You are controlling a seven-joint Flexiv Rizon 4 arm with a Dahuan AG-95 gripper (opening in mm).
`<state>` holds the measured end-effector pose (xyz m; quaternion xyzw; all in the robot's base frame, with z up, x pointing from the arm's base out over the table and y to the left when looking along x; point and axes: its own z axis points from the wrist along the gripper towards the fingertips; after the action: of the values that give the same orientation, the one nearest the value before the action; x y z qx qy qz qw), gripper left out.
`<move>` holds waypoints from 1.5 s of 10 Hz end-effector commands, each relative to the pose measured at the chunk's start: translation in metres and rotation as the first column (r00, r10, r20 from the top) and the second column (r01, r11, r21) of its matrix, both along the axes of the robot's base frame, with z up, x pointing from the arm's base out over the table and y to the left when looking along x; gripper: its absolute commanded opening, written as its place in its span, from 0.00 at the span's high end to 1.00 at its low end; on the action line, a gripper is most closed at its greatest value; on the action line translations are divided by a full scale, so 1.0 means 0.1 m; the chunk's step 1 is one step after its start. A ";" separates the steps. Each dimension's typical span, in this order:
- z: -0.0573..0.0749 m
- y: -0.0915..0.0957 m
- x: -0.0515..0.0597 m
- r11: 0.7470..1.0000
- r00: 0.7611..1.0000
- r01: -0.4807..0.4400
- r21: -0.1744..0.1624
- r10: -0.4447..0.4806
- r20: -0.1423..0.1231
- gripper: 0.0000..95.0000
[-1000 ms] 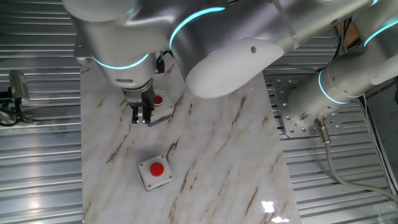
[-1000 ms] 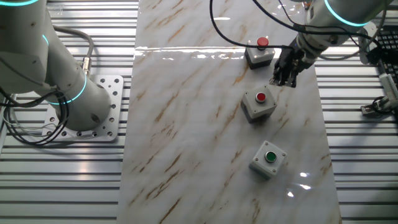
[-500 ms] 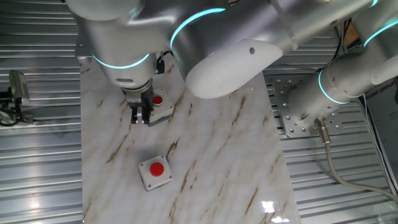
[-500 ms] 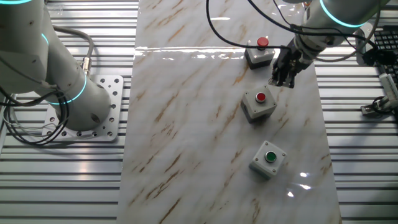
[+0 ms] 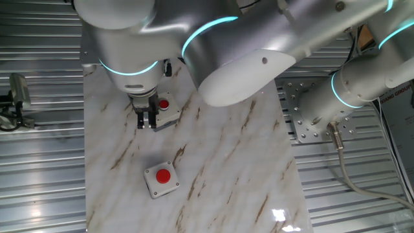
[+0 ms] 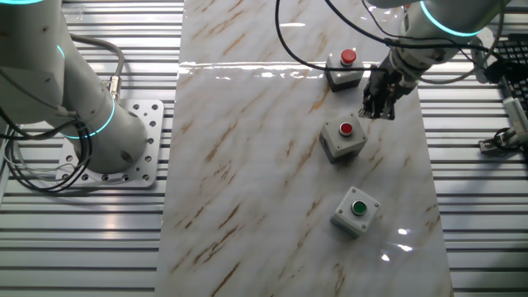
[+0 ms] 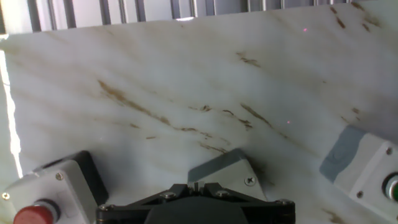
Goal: Press three buttons from left to right in sequence
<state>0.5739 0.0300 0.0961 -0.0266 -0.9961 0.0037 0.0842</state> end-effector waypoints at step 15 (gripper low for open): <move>0.09 -0.30 -0.21 0.994 0.991 -0.110 -0.011 0.109 -0.084 1.00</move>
<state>0.5523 0.0005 0.1046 0.0454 -0.9920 0.0167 0.1167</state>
